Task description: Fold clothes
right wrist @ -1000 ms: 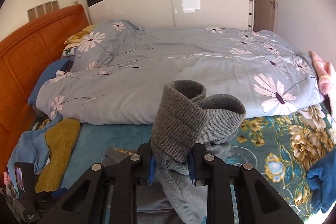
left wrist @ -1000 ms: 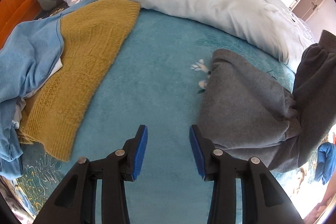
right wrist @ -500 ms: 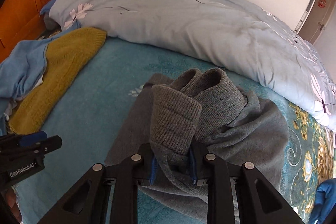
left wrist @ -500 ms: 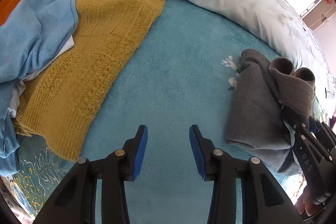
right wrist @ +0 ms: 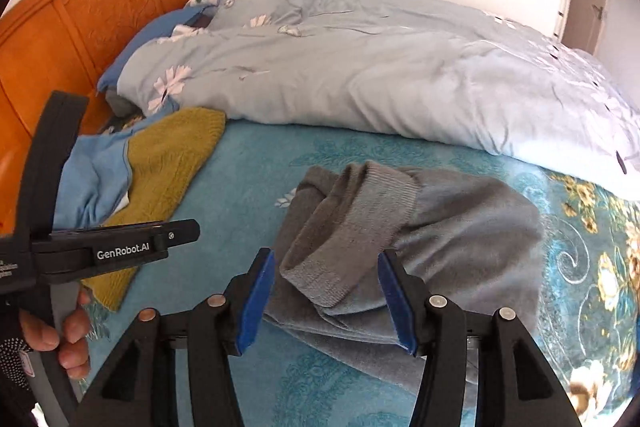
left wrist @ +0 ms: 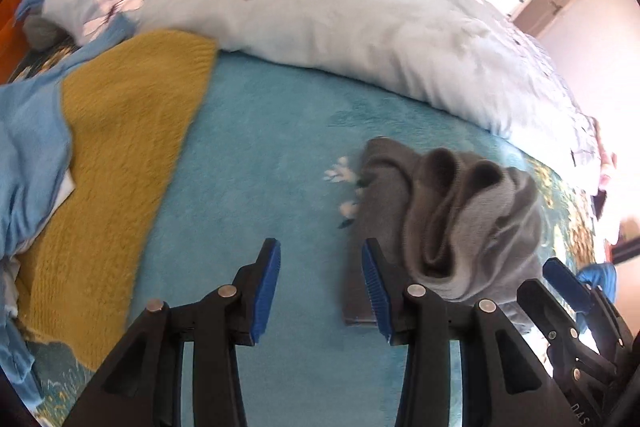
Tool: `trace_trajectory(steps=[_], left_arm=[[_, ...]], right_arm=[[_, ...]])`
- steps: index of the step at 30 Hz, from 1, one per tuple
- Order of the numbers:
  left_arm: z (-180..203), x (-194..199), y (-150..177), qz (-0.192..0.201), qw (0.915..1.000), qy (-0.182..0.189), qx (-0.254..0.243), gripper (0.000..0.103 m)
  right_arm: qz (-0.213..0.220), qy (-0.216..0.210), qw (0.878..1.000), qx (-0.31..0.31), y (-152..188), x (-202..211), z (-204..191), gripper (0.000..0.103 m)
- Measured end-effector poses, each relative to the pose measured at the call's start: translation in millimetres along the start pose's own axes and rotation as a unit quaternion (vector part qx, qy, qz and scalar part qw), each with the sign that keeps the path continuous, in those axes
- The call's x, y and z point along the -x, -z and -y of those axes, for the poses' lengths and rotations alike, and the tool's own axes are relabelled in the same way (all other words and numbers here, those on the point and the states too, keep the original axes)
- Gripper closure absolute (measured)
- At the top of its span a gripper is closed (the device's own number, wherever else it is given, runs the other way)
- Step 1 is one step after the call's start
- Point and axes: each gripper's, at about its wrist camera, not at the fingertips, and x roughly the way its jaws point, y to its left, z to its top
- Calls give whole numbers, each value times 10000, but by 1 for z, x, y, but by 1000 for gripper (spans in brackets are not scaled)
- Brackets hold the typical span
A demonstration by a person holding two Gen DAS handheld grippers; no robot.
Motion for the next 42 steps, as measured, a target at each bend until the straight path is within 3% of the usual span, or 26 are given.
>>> trace_trajectory(steps=[5,11,18,22,29,36,39,41,42], left_arm=[[57,-34,-13,-442,9936,810,-646,59],[74,-69,-5,-916,9897,1018,-413,59],[79,-56,1,-770,9885,1290,-198,61],[82,-52,2,-680,9908,1103,-384,76],[92,-64,-11,-632,9881,1157,-797,76],[75,-77,-22,-739,9794,1856,-293,75],[72,-78,-11,-779,9809,1761,-287,75],[71,-75,-4,-703,9829,1662,-360,90],[72,-72,-2,-611,9839,1634,-391,90]], right_arm=[[-197,488,9974,-498,18,14,52,45],[-434,834,9921,-829,41,23,94,45],[-555,881,9869,-1233,63,25,108,45],[-548,871,9851,-1375,64,24,110,45],[-536,840,9857,-1359,61,24,110,45],[-604,881,9835,-1459,67,25,114,45],[-655,872,9821,-1537,70,23,116,45],[-677,861,9814,-1579,72,23,117,45],[-680,862,9812,-1586,72,22,117,45]])
